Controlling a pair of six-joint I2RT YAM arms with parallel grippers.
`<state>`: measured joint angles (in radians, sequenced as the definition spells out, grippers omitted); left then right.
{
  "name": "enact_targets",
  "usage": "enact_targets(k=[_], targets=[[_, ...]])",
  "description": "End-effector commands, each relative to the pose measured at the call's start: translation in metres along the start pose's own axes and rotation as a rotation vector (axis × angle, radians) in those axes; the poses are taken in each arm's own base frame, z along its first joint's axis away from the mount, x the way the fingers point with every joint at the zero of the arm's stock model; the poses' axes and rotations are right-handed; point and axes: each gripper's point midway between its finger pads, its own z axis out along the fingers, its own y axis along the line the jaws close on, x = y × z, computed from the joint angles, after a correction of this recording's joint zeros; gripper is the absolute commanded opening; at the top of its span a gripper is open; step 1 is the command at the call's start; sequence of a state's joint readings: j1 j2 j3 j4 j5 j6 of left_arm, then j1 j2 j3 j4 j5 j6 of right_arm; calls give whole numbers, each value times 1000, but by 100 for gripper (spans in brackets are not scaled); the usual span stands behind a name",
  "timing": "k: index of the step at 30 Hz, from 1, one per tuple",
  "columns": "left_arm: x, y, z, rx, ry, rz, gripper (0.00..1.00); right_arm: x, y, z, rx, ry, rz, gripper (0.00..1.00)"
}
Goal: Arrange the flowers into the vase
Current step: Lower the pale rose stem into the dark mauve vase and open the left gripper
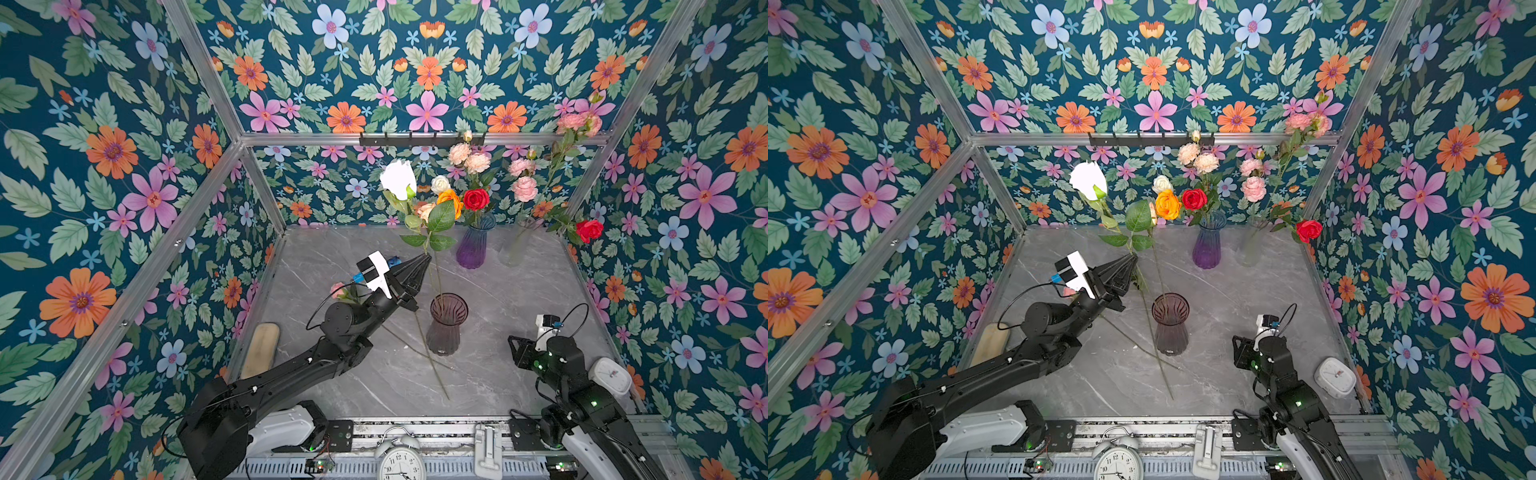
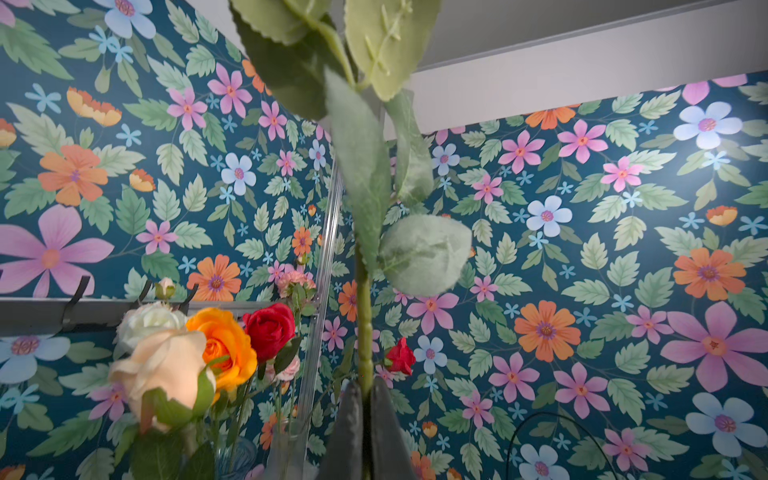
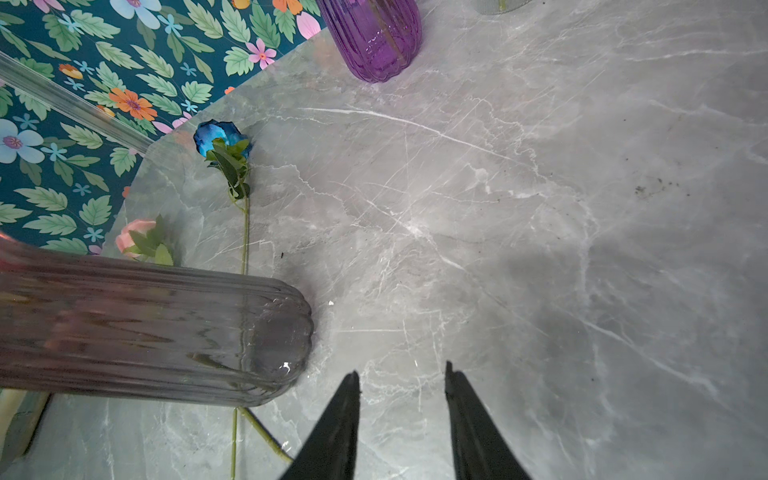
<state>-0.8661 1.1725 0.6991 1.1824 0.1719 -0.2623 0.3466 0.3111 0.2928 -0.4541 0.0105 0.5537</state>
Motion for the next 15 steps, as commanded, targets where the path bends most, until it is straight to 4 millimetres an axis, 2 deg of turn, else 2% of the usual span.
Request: enact_targets(k=[1,5,8,12,15], targets=[[14,8,-2,-35,31,-45,1,-1,1,0,-6,-7,-3,37],[39,13,1,-57,130,-61,4,-1,1,0,-7,-7,-3,37],[56,12,7,-50,221,-56,17,-1,1,0,-5,-7,-2,37],[98,8,18,-33,455,-24,21,-1,1,0,-3,-7,-2,37],[121,3,18,-22,557,0,31,-1,0,0,-1,-7,-1,37]])
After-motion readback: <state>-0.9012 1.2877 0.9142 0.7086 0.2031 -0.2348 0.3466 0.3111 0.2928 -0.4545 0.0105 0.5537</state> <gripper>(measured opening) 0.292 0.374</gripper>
